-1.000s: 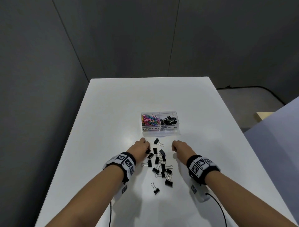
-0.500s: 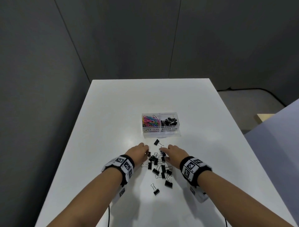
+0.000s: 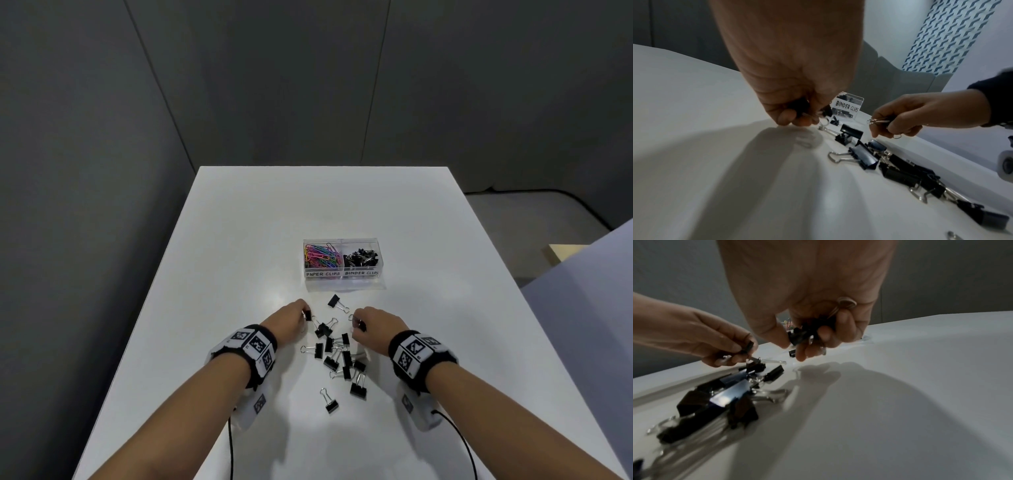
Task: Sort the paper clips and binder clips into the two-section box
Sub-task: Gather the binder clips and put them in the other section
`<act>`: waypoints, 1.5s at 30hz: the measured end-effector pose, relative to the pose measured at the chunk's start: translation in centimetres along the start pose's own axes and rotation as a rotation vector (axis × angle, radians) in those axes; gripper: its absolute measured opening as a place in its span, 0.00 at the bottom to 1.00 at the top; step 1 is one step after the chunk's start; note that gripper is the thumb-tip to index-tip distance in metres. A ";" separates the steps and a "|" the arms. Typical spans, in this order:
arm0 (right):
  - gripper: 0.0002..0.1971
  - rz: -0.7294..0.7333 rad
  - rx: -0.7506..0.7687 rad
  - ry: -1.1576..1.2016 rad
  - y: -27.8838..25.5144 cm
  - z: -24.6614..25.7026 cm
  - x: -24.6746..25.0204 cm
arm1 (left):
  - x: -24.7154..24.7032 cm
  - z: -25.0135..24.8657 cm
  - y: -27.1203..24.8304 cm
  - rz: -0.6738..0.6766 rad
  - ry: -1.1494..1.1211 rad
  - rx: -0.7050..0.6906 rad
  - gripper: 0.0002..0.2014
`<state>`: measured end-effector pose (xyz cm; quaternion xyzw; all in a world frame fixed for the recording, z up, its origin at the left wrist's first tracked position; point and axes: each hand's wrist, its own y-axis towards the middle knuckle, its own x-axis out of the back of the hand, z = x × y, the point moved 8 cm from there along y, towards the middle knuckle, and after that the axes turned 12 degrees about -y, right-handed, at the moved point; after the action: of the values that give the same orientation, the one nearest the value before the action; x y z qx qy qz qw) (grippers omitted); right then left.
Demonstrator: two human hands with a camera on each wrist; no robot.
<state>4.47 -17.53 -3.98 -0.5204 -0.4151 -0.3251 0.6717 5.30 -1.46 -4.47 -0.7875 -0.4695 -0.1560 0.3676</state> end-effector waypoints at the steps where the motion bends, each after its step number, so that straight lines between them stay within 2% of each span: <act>1: 0.09 -0.002 0.001 -0.005 0.1 -0.1 0.1 | 0.1 -0.1 0.0 -0.004 -0.012 0.007 0.14; 5: 0.06 0.029 -0.035 0.041 0.1 -0.6 0.2 | -0.2 -0.7 -0.1 -0.002 -0.035 0.035 0.09; 10: 0.12 0.033 -0.003 0.035 0.1 0.3 -0.2 | -1.1 -2.3 0.5 -0.007 0.133 0.007 0.23; 13: 0.16 0.025 0.063 -0.032 0.0 1.5 -0.9 | -1.9 -2.9 1.0 0.026 0.325 0.019 0.21; 15: 0.16 0.011 0.107 -0.127 -0.2 2.2 -1.3 | -2.1 -2.8 1.2 0.040 0.367 0.037 0.19; 20: 0.15 -0.105 0.156 -0.207 -0.7 2.4 -1.5 | -2.1 -2.4 1.2 0.038 0.354 0.042 0.15; 23: 0.20 -0.087 0.229 -0.225 -0.8 2.9 -1.8 | -1.6 -1.8 1.0 0.012 0.275 0.042 0.14; 27: 0.16 -0.099 0.274 -0.251 -0.6 4.0 -2.0 | -0.9 -1.2 1.0 0.014 0.153 0.050 0.15; 31: 0.14 -0.077 0.222 -0.226 -0.1 2.8 -1.4 | -0.8 -1.0 1.0 0.061 0.118 0.050 0.13; 34: 0.10 -0.155 0.165 -0.108 0.6 0.9 1.9 | 0.7 -1.6 1.0 0.064 0.107 0.020 0.09; 37: 0.09 -0.273 0.065 -0.057 2.4 -1.7 6.9 | 2.5 -2.7 1.3 0.057 0.068 -0.045 0.16; 39: 0.12 -0.302 -0.001 -0.072 4.1 -3.2 9.4 | 3.7 -3.6 2.0 0.030 0.051 -0.083 0.19; 45: 0.16 -0.230 -0.042 -0.151 9.0 -3.5 11.0 | 5.5 -5.7 4.8 0.030 0.070 -0.130 0.10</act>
<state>17.91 -18.77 1.60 -0.5065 -0.5144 -0.3684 0.5858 12.75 -3.53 0.58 -0.8107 -0.4333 -0.2082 0.3342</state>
